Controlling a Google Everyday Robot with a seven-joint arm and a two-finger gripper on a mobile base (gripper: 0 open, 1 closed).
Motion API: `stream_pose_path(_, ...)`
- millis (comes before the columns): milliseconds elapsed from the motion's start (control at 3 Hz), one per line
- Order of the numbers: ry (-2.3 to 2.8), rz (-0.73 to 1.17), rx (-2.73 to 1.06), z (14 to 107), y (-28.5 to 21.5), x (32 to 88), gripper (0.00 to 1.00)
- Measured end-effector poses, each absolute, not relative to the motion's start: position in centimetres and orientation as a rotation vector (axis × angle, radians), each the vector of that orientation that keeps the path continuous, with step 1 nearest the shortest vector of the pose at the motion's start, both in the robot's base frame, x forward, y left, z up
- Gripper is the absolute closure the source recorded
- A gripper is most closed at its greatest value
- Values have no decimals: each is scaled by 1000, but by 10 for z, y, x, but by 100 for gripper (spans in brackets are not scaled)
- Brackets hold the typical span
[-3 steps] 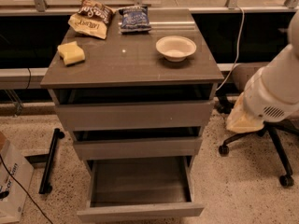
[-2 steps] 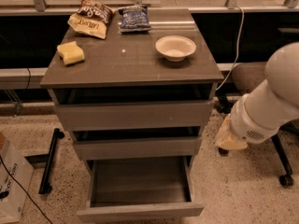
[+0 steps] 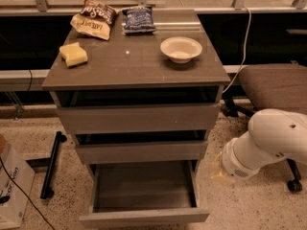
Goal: Close bottom drawer
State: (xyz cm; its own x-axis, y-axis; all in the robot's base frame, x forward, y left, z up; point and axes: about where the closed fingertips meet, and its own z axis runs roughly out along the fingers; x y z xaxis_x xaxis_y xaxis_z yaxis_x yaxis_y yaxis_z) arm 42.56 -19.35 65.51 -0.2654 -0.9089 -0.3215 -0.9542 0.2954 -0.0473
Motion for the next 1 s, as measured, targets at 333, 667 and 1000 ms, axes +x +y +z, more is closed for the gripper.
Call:
stream_pose_path(333, 2279, 229, -1690, 651, -193, 427, 100)
stream_pose_path(667, 2277, 208, -1734, 643, -185, 425, 100)
stream_pose_path(1000, 2274, 235, -1732, 605, -178, 419, 100)
